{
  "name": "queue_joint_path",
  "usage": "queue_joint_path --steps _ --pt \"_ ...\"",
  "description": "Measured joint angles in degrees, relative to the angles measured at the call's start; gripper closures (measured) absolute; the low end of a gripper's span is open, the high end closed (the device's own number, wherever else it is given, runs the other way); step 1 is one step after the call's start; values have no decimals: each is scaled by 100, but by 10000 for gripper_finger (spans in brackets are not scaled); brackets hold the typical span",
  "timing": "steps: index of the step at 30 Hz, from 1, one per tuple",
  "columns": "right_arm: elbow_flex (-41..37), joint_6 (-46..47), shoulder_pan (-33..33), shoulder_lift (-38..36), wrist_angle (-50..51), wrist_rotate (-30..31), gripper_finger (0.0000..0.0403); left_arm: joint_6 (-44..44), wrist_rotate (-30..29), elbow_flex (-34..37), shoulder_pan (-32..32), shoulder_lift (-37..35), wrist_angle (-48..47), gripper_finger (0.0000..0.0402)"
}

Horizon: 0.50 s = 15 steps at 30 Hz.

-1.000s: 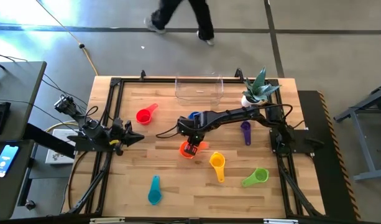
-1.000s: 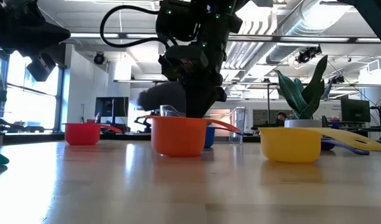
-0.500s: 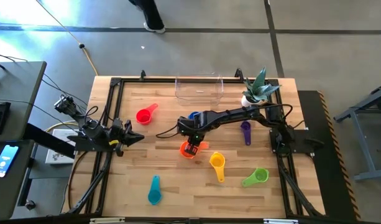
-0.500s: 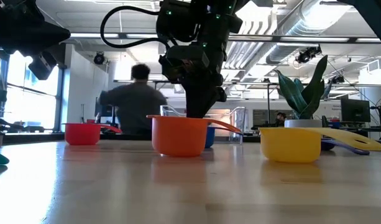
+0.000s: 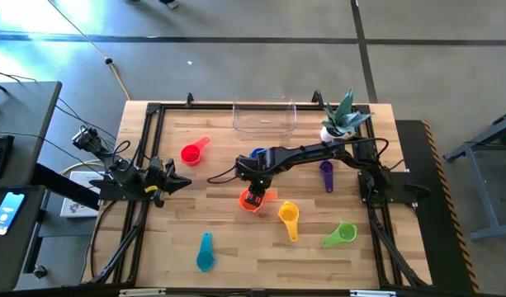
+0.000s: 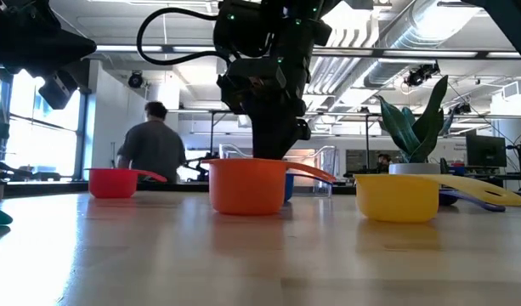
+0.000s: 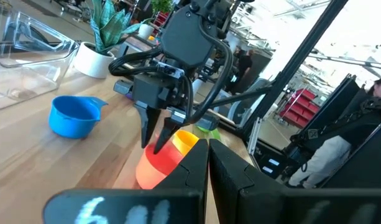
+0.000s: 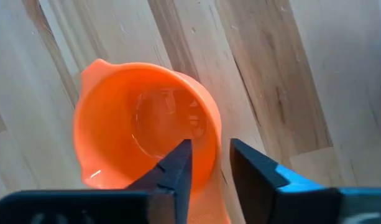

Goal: Nest measuring cups in basket
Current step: Stack the red measuring cup on top of the orange measuring cup

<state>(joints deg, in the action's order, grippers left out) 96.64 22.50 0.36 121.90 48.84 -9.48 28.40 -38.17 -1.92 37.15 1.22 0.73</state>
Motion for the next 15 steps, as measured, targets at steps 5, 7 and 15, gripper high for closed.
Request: queue_joint_path --steps 5,7,15 --pt "4 266 -61 -48 5 -168 280 3 -161 -1 1 1 0 397" --pt "4 357 -108 -109 30 -297 277 -3 -350 -4 0 -1 -4 397" --pt "4 452 -314 -502 -31 -402 277 -457 -726 -247 1 1 -1 397"
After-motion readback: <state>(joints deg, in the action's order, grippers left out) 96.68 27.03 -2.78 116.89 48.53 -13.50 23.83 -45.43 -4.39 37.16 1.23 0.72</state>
